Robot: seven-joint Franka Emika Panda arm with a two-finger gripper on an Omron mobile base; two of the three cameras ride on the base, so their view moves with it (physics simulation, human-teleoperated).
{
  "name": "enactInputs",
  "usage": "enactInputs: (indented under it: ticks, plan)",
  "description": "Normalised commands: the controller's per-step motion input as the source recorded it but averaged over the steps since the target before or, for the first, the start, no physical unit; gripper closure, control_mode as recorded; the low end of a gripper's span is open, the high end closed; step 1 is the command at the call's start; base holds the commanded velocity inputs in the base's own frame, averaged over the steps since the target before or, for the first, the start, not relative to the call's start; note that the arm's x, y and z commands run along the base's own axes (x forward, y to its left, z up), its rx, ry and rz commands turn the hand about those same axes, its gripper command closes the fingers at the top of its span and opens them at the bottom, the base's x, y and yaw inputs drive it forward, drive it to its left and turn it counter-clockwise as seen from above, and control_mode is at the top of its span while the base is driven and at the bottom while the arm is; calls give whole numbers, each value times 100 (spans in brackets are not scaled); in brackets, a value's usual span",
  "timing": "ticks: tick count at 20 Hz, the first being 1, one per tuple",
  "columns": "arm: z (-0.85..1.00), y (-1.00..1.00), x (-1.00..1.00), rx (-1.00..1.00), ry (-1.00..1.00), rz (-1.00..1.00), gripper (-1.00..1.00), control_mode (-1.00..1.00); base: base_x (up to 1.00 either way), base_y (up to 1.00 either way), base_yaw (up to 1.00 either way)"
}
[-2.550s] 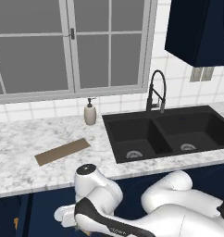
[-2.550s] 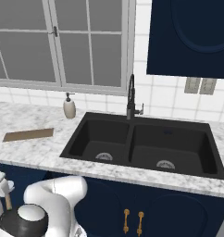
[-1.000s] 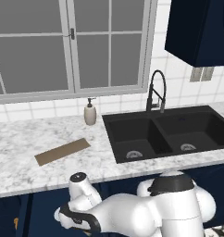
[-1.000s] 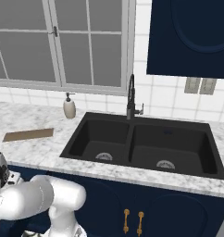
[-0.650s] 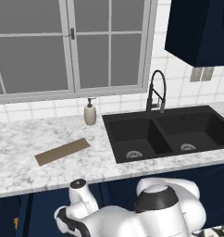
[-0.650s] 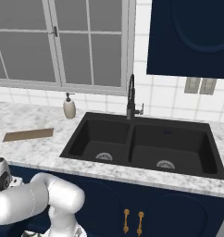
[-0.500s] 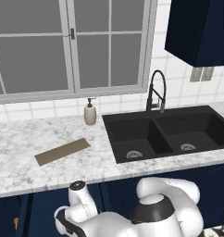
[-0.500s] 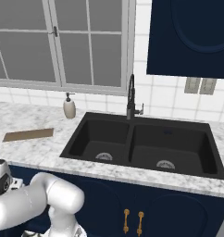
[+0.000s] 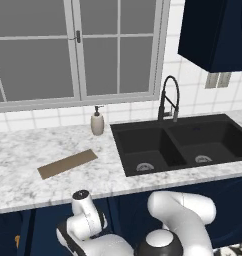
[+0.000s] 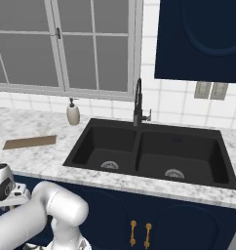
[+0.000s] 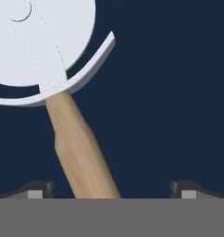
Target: Pick the pizza cutter from the drawer and place it on the counter.
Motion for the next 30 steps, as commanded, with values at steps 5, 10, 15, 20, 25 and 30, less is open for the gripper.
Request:
enactInputs:
  ticks: [5, 10, 15, 20, 25, 30]
  plan:
    - [0, 0, 0, 0, 0, 0, 100, -100, 0, 0, 0]
    - [0, 0, 0, 0, 0, 0, 100, -100, 0, 0, 0]
    - [1, 0, -7, 0, 0, 0, 100, -100, 0, 0, 0]
    - [48, 53, -58, 0, -1, 0, 100, -100, 0, 0, 0]
    - [74, 84, -51, 0, 0, 0, 100, -100, 0, 0, 0]
    - [100, 26, -8, 0, -2, 0, 100, -100, 0, 0, 0]
